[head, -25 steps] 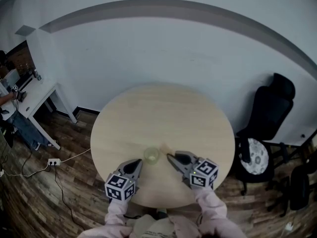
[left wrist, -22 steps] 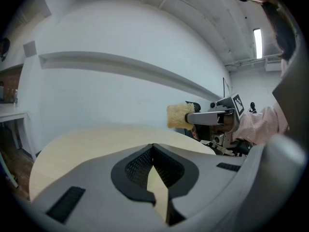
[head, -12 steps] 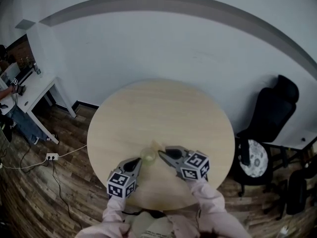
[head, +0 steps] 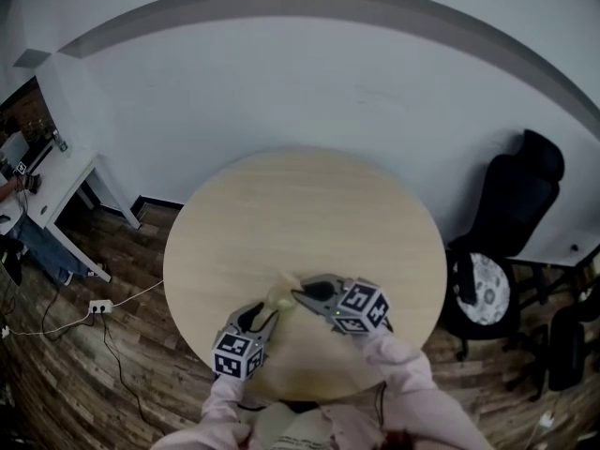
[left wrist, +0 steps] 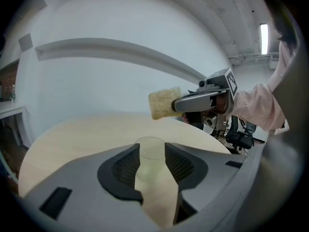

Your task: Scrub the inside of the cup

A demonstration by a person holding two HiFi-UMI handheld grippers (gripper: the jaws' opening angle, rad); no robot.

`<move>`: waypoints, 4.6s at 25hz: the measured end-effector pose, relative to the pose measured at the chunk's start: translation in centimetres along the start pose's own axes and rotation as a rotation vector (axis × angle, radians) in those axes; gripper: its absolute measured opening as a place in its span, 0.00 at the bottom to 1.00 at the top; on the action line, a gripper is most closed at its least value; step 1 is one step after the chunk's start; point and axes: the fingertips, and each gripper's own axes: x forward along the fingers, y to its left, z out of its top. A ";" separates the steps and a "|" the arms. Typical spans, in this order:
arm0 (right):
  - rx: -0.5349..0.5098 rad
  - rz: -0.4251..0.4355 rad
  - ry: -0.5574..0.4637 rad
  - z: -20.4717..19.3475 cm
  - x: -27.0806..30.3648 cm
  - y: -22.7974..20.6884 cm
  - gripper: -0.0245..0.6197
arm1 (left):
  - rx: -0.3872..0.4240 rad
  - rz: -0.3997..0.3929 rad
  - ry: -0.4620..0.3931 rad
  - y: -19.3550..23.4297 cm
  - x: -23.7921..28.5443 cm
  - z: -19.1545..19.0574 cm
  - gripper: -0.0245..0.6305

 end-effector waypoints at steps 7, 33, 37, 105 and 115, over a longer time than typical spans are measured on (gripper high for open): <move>-0.102 0.030 0.119 -0.9 1.5 -0.4 0.08 | 0.016 -0.040 0.023 0.3 2.1 -1.1 0.46; -0.559 0.277 0.611 -6.3 4.7 1.0 0.08 | 0.043 -0.139 0.060 -0.1 7.2 -3.8 0.60; -0.591 0.300 0.635 -6.8 5.0 0.6 0.08 | 0.043 -0.133 0.043 0.2 7.7 -3.7 0.61; -0.106 0.364 1.049 -10.0 6.7 0.3 0.08 | 0.038 -0.125 0.045 0.2 7.5 -4.2 0.60; 0.086 0.372 1.019 -9.8 7.0 1.2 0.08 | 0.055 -0.117 0.051 0.2 7.4 -4.3 0.60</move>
